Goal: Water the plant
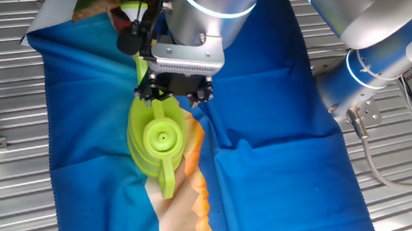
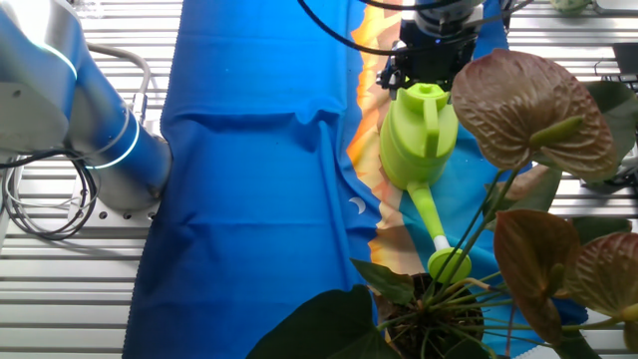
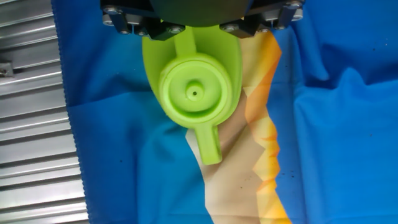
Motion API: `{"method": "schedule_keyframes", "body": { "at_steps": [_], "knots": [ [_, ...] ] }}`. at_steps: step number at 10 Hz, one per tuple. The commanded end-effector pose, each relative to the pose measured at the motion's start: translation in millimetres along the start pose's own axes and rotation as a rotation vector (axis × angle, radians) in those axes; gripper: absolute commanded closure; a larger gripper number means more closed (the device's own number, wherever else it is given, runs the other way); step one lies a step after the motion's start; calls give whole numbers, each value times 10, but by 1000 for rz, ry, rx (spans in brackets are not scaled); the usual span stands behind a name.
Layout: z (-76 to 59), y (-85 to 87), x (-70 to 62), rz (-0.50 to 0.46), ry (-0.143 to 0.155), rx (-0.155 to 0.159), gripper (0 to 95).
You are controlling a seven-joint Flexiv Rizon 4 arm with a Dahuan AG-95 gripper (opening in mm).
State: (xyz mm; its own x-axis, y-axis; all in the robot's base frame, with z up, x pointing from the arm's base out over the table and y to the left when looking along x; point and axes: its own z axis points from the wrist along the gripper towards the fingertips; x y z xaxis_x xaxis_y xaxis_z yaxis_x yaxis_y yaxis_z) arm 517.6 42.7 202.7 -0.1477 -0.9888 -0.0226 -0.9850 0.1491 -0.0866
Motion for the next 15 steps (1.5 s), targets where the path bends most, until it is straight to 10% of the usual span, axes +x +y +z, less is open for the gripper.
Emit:
{"method": "schedule_keyframes", "body": {
  "at_steps": [1,15],
  "knots": [
    [18,-25,1,-3,-4,-1,190],
    [205,-125,-10,-140,-12,-1,190]
  ]
}}
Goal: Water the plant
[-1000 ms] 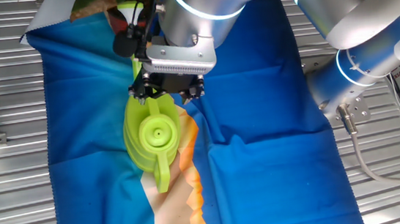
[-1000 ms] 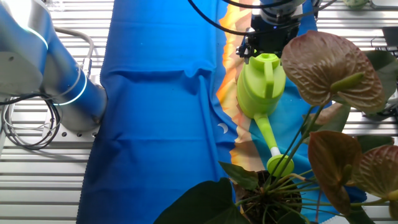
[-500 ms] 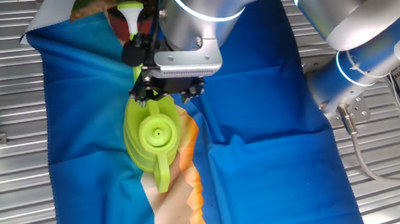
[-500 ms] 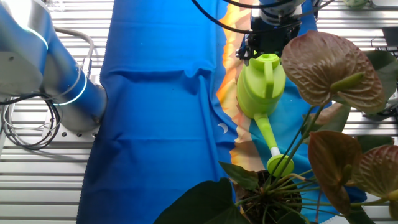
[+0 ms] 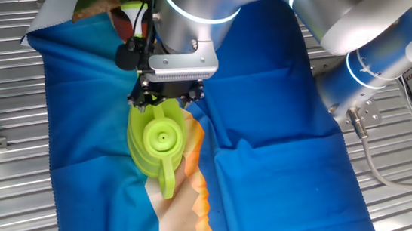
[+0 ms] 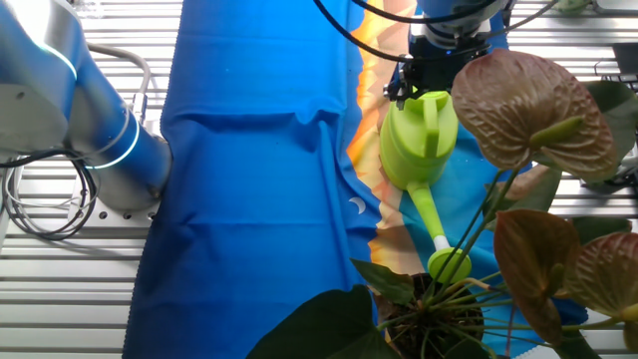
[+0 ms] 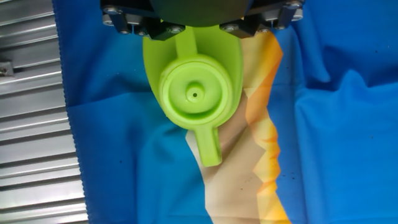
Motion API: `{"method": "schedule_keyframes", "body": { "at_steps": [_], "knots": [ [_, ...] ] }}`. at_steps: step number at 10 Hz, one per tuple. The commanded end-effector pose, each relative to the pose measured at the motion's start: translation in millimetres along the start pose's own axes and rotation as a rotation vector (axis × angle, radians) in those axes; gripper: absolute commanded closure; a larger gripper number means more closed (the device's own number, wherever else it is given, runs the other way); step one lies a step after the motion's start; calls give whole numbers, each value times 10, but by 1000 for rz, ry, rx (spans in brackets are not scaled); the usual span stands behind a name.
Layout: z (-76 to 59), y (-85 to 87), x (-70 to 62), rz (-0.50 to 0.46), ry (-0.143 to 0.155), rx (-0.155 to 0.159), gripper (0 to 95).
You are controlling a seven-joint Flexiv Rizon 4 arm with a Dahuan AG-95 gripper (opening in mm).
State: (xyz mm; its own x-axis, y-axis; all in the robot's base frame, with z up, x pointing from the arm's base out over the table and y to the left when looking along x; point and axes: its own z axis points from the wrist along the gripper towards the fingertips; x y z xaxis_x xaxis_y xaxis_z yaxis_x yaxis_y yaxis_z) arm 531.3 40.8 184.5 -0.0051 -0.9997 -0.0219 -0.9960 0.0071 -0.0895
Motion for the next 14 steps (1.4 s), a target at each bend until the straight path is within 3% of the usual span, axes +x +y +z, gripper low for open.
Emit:
{"method": "schedule_keyframes", "body": {
  "at_steps": [1,8,9,14],
  "knots": [
    [12,-5,-12,2,0,-1,190],
    [94,-28,-38,-17,7,0,190],
    [103,-30,-38,-20,8,0,380],
    [157,-51,-21,-14,5,4,380]
  ]
}}
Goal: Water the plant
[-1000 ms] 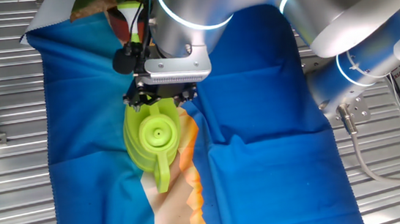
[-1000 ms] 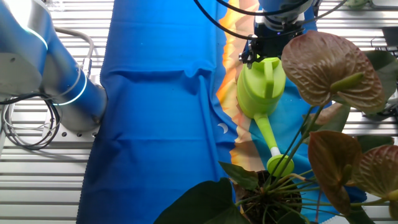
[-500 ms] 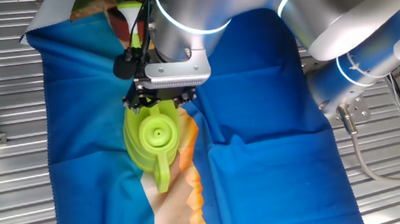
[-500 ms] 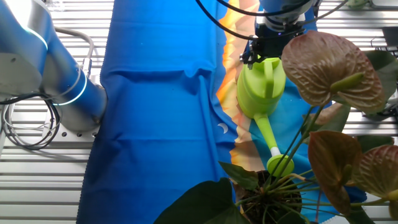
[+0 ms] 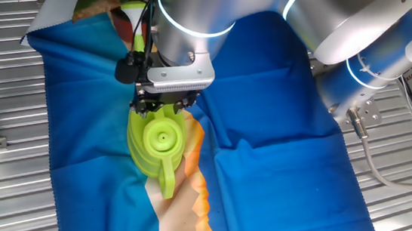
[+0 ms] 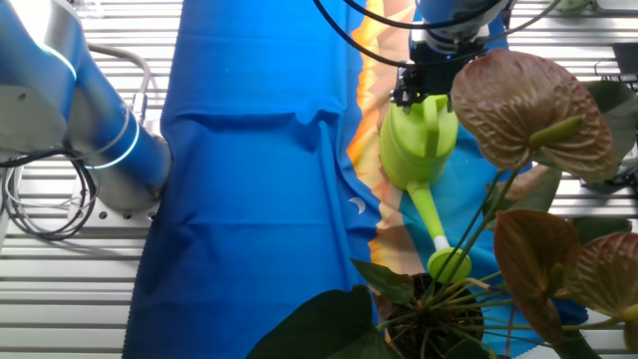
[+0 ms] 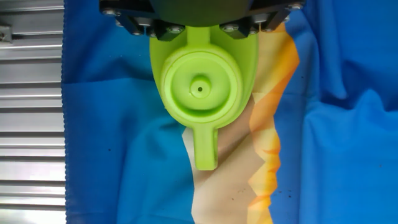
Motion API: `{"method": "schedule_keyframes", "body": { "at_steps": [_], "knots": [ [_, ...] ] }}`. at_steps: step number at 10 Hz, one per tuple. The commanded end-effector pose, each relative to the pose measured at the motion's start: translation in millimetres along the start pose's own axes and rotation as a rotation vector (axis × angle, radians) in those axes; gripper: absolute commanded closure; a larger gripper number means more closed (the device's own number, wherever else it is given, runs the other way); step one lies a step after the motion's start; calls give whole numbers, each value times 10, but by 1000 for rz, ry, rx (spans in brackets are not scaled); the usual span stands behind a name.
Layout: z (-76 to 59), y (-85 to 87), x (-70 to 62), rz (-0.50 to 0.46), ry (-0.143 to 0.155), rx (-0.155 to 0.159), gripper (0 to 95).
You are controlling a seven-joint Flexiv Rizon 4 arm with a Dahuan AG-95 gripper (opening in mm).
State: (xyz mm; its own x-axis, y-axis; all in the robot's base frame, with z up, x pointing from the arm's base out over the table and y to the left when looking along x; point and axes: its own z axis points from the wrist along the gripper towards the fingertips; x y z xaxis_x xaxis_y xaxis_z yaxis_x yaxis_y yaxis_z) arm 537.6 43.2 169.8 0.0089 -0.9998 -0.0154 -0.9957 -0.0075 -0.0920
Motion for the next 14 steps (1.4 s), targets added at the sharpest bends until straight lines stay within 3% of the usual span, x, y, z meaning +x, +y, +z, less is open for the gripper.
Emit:
{"method": "schedule_keyframes", "body": {
  "at_steps": [1,14],
  "knots": [
    [13,-5,3,4,0,2,380],
    [97,-17,-27,17,-8,15,380]
  ]
}}
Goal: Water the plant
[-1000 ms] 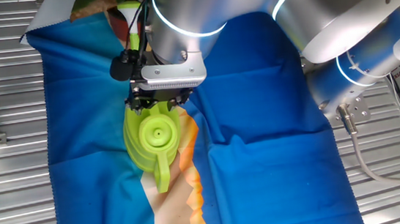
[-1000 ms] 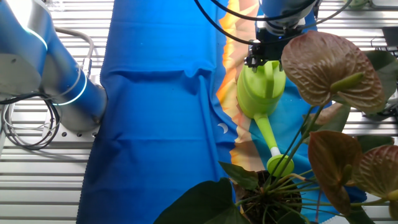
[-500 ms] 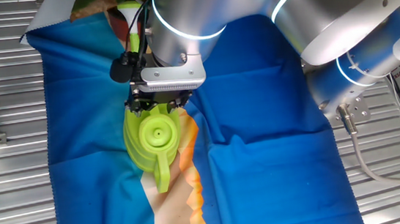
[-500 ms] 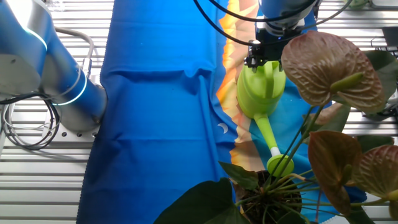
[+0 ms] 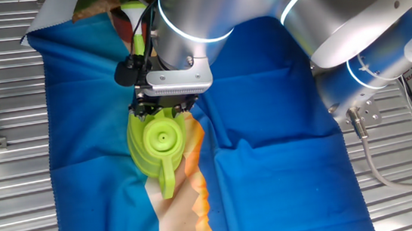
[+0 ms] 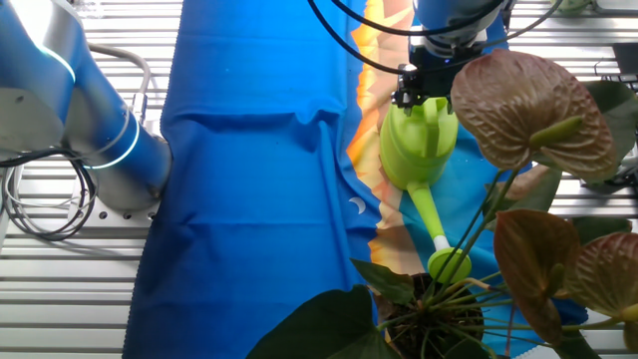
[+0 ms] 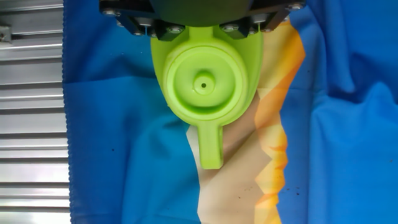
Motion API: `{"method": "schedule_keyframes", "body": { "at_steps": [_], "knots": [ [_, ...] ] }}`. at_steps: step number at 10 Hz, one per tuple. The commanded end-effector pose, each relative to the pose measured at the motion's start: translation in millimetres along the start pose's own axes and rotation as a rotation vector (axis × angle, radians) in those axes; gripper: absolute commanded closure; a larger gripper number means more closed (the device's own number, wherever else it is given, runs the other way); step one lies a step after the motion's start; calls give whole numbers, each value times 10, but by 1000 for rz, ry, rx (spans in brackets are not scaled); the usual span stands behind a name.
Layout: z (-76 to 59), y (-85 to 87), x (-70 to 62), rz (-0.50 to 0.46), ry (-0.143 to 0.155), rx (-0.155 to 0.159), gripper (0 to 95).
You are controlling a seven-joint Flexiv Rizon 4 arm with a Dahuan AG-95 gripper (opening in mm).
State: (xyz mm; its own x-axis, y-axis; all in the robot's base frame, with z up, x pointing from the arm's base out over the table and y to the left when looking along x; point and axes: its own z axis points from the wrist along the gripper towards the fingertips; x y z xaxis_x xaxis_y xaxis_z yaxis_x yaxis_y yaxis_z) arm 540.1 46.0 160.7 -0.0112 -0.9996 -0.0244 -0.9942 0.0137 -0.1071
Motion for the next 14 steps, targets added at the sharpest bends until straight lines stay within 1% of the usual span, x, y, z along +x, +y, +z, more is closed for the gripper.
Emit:
{"method": "schedule_keyframes", "body": {
  "at_steps": [1,7,8,13,14],
  "knots": [
    [10,-3,1,-5,0,0,380],
    [45,-12,7,-17,-2,1,380],
    [46,-12,6,-17,-1,2,570],
    [48,-11,3,-11,1,4,570],
    [48,-11,3,-9,0,4,760]
  ]
}}
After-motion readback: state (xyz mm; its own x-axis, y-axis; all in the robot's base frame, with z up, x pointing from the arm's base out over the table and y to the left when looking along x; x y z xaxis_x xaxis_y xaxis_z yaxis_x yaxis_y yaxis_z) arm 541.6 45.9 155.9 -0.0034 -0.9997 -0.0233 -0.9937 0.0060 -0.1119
